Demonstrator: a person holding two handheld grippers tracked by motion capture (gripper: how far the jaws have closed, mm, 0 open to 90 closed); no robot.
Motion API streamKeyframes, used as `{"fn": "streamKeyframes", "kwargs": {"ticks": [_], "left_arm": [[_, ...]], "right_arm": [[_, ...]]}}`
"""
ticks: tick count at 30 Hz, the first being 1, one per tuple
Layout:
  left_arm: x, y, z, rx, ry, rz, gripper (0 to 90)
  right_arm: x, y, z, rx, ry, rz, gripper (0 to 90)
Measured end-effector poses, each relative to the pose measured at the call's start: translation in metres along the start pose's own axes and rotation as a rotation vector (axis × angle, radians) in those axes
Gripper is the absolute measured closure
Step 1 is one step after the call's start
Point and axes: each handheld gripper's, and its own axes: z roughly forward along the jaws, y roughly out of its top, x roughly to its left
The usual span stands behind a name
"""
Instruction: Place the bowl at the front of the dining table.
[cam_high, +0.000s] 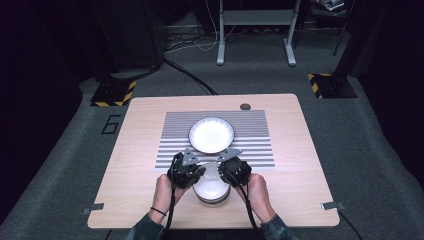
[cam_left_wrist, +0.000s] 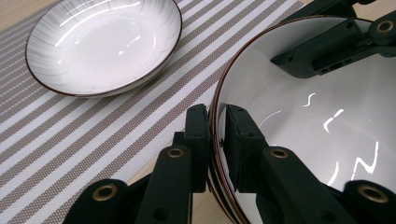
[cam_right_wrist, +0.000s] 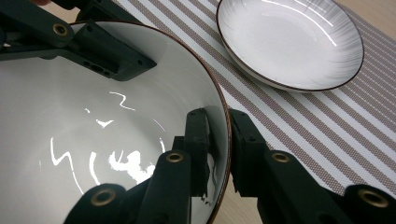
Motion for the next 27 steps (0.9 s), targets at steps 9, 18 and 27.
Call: {"fn": "streamKeyframes", "kwargs": {"ticks": [9, 18, 27], "left_arm": [[-0.005, 0.0, -0.002, -0.011, 0.03, 0.026, 79.5], [-0.004, -0.001, -0.003, -0.032, 0.033, 0.013, 79.0], [-0.006, 0.002, -0.008, -0.046, 0.051, 0.04, 80.7]], "right_arm": [[0.004, -0.002, -0.005, -0.027, -0.026, -0.012, 79.6], [0.004, -0.002, -0.012, -0.077, -0.031, -0.012, 83.3], [0.0, -0.003, -0.013, -0.093, -0.011, -0.008, 84.4]]}}
